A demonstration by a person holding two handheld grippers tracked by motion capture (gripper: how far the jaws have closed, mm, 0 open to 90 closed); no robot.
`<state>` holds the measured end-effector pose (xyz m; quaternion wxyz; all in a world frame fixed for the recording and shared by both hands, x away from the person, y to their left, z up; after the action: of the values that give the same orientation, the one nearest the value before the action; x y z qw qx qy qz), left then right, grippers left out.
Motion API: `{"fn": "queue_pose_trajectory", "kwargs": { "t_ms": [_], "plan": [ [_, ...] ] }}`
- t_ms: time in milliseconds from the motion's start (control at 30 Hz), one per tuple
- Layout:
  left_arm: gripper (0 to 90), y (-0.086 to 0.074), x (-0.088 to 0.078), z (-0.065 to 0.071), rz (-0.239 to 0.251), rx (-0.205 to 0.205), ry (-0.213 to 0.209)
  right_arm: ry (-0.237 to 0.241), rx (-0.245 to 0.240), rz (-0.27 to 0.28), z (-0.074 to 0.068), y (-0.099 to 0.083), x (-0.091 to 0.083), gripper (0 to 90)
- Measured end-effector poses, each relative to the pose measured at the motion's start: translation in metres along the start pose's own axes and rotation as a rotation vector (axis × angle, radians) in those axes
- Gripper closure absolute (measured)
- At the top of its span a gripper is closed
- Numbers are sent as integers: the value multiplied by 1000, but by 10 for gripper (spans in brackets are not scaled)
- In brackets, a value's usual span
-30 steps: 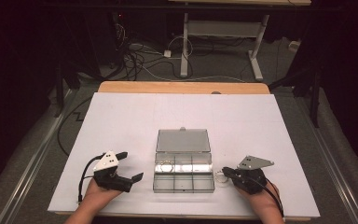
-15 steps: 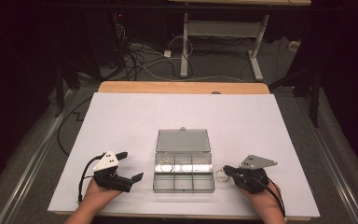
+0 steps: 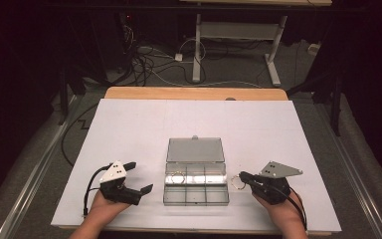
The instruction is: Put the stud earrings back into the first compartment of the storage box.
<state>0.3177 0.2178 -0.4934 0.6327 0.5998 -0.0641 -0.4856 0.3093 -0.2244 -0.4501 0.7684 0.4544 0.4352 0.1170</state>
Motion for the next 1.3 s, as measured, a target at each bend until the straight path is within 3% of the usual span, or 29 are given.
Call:
{"fn": "queue_pose_trajectory", "kwargs": {
  "t_ms": [500, 900, 1300],
  "plan": [
    [0, 0, 0, 0, 3, 0, -4, 54, -64, 9, -12, 36, 27, 878],
    [0, 0, -1, 0, 4, 2, -5, 105, -90, -19, -25, 50, 55, 878],
    [0, 0, -1, 0, 4, 2, -6, 135, -132, -1, -37, 72, 65, 878]
  ]
}}
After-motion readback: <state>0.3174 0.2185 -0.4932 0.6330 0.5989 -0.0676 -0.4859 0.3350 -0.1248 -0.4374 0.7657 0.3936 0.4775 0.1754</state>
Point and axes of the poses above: each handheld gripper's, and its own axes: x roughly forward along the jaws, y roughly out of its top, z roughly to its right, the point moved 1 cm from there along x, roughly forward along the jaws, and after that the axes turned 13 degrees about -x, right-handed, at the moved point
